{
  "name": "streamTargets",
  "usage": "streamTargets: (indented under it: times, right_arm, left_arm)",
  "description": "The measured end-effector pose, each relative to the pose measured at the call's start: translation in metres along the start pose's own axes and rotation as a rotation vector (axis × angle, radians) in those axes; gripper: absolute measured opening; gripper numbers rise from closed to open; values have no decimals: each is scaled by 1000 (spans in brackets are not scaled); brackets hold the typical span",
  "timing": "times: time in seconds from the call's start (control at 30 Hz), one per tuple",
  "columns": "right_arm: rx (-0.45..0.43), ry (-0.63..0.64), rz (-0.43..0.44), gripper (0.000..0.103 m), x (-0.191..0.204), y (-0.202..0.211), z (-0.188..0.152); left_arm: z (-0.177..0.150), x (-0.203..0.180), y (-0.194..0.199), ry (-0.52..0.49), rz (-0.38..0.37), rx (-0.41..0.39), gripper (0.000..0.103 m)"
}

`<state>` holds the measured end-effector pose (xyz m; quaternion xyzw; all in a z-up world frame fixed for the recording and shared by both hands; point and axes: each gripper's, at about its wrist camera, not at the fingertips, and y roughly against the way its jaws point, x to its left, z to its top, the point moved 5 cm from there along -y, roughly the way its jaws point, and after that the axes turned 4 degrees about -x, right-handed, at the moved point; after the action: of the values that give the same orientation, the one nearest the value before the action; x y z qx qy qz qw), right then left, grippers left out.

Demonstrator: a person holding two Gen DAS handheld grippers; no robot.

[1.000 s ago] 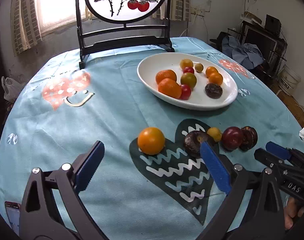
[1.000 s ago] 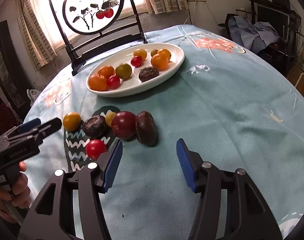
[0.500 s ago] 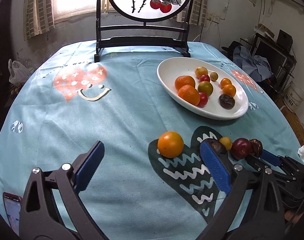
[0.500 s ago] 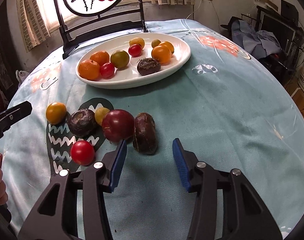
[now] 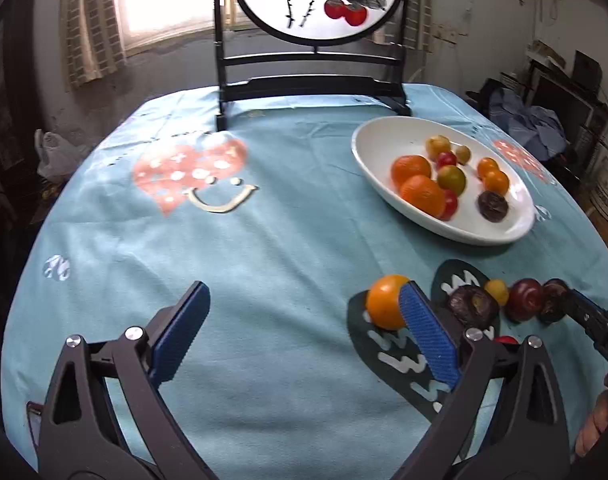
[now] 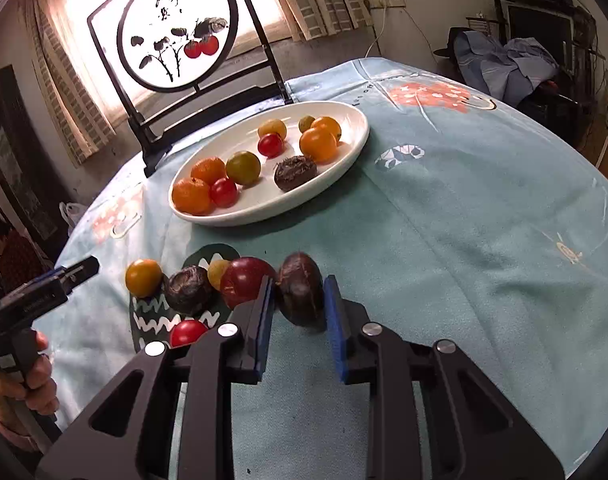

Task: Organize fruits
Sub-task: 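Grasp the dark brown oblong fruit with the right tool, then grasp the orange tomato with the left tool while the right tool holds its fruit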

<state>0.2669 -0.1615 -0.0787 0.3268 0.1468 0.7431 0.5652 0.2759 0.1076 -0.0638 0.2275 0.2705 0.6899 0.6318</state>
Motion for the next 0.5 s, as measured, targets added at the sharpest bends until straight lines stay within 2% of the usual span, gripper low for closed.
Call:
streamTargets:
  times: [0.03,0.1,0.2,0.33,0.47,0.5]
  right_arm:
    - [-12,-3,9,25,1,3,1]
    - [-30,-2,29,25,4,7,3]
    - [-33,-8,54,25,6,9,4]
    - [-20,-26,71,25,5,8,2]
    - [-13,-33,77,25,4,7,1]
    - [-10,-35,78,25,4,6,0]
  left_arm:
    - [-1,-6,-2,-27,-28,4,88]
    - [-4,-20,-6,-97,-57,14,73]
    - [-10,-33,-11,-158,-101,22,69]
    - [-15,-40,-20,-173,-140,51,67]
    - [-16,-46,-32,-181,-186,80,52]
    - [-17,-47,-36,-188,-176,90,50]
